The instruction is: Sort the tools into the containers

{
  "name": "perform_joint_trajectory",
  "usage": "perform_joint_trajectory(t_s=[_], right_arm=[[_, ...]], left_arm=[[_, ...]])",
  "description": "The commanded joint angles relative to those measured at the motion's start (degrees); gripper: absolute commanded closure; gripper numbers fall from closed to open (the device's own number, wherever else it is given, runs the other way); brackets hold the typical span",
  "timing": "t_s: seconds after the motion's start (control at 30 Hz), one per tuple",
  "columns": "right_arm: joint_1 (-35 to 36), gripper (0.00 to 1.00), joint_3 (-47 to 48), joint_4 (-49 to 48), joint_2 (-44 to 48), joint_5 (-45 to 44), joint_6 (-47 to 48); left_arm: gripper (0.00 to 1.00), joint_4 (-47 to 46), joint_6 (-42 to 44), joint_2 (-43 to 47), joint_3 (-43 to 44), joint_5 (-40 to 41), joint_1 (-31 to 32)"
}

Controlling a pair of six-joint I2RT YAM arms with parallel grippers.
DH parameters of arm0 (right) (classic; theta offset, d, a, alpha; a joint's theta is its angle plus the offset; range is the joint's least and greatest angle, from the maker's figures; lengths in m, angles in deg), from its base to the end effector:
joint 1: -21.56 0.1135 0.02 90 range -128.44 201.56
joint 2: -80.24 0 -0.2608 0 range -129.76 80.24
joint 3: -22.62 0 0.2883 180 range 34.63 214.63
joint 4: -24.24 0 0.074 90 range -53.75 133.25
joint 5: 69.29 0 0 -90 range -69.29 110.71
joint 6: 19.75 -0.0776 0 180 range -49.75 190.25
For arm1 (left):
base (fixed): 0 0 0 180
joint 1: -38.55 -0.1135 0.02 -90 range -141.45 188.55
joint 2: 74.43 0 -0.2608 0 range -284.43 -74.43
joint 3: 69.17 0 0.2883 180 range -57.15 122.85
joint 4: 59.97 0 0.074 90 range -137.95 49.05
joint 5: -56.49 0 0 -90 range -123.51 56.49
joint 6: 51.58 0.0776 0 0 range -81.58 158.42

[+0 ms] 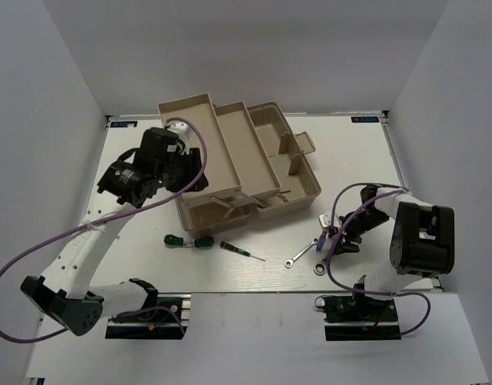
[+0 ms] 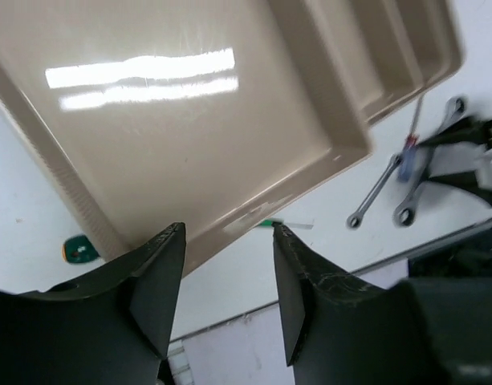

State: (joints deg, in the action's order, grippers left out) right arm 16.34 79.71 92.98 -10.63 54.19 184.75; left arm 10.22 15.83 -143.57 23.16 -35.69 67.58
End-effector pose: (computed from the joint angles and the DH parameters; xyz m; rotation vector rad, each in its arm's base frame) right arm 0.2364 0.0214 0.0785 -2.1248 1.6157 0.6560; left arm 0.2569 -0.1460 0.3599 0.1555 2.4375 -0.4607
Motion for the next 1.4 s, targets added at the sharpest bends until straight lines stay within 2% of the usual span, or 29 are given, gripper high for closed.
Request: perform_joint_trajectory(t_s=[0.0, 0.17, 0.27, 0.3, 0.33, 0.4, 0.47, 0.5, 0.6, 0.77, 0.97, 1.13, 1.37], right_arm=[[0.29, 0.34, -4.12, -9.69, -2.56, -9.12, 40.28], [0.03, 0.39, -8.07, -15.67, -0.98, -9.66, 38.7], [-0.15, 0.45, -8.61, -15.95, 0.25, -9.83, 36.95], [-0.15, 0.47, -8.69, -15.77, 0.52, -9.74, 36.42], [-0.15, 0.53, -8.78, -15.77, 0.78, -9.92, 35.45], [-0.41, 0.61, -9.04, -15.77, 0.96, -10.44, 34.74], [-0.59, 0.69, -9.22, -15.69, 1.04, -10.53, 34.13], [-0.59, 0.71, -9.31, -15.77, 1.05, -10.88, 34.04], [-0.59, 0.75, -9.22, -15.86, 0.96, -11.24, 34.39], [-0.59, 0.78, -8.87, -15.51, 0.7, -11.06, 34.3], [-0.76, 0.83, -8.52, -15.86, 1.22, -10.89, 32.37], [-1.03, 0.87, -8.17, -15.95, 1.84, -10.36, 31.49], [-1.73, 0.92, -5.98, -15.16, 1.4, -8.95, 29.47]], left_arm=[[0.42, -0.16, -2.2, 3.14, 6.6, 4.28, 0.05], [0.42, 0.44, -0.97, 1.39, 11.35, 1.21, 0.05], [0.62, 2.73, -4.03, 3.48, 8.91, -0.63, 0.05], [0.72, 2.74, -5.35, 5.14, 7.24, -2.46, 0.05], [0.88, 2.21, -7.19, 8.81, 3.31, -3.61, 0.05], [0.95, 2.73, -7.82, 11.83, -0.14, -7.9, 0.05], [0.95, 2.04, -7.82, 14.46, -5.94, -13.27, 0.05], [0.95, 1.34, -7.3, 16.48, -7.7, -18.17, 0.05], [0.93, 0.02, -7.29, 17.82, -15.77, -25.22, 0.05], [0.91, 0.01, -5.36, 15.71, -21.51, -26.65, 0.67], [0.91, -2.35, -5.36, 14.65, -29.32, -22.53, 1.72], [0.93, -6.66, -8.87, 11.85, -33.73, -17.87, 2.78], [0.96, -8.69, -15.71, 8.85, -35.66, -4.53, 5.24]])
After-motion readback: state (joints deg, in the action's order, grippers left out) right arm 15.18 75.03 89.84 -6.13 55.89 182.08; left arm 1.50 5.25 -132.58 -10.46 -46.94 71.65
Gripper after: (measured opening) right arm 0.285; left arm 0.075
